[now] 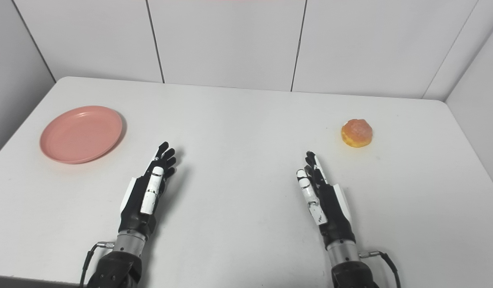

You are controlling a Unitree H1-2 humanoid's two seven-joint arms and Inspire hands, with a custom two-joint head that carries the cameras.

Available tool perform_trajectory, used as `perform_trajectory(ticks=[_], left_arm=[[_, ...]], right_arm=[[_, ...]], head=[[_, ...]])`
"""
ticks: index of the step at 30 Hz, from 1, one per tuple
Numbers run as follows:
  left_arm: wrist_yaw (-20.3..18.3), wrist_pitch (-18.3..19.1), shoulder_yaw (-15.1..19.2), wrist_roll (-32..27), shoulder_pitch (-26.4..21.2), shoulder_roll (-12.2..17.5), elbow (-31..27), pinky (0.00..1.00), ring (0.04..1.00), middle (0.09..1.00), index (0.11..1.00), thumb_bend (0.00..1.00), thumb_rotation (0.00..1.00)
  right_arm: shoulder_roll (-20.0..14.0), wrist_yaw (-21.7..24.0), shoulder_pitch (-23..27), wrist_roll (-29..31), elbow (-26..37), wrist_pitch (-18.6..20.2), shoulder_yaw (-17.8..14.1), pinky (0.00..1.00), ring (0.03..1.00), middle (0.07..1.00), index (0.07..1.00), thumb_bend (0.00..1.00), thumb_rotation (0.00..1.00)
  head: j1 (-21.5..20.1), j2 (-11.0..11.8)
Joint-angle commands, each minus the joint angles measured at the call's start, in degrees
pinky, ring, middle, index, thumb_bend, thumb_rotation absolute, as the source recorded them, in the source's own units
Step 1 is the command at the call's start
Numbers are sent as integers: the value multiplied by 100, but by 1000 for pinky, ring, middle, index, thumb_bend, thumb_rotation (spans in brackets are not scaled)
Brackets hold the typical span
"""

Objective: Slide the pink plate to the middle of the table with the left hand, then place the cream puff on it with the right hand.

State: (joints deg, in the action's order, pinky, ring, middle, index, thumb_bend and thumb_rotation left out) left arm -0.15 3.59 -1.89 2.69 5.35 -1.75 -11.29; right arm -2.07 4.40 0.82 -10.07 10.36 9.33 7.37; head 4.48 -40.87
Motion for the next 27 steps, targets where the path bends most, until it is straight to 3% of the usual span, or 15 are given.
perform_trajectory(ticks=[1, 27], left_arm=[[-12, -89, 3, -15, 196, 47, -137, 956, 955, 958, 948, 478, 1000], [-14, -53, 5, -29, 208, 40, -160, 959, 952, 958, 946, 485, 1000]], right_arm=[[35, -40, 167, 17, 171, -45, -20, 964, 960, 974, 976, 238, 1000], [-1, -37, 168, -40, 149, -105, 1, 946, 958, 975, 977, 246, 1000]], head=[[3, -8], [12, 3]])
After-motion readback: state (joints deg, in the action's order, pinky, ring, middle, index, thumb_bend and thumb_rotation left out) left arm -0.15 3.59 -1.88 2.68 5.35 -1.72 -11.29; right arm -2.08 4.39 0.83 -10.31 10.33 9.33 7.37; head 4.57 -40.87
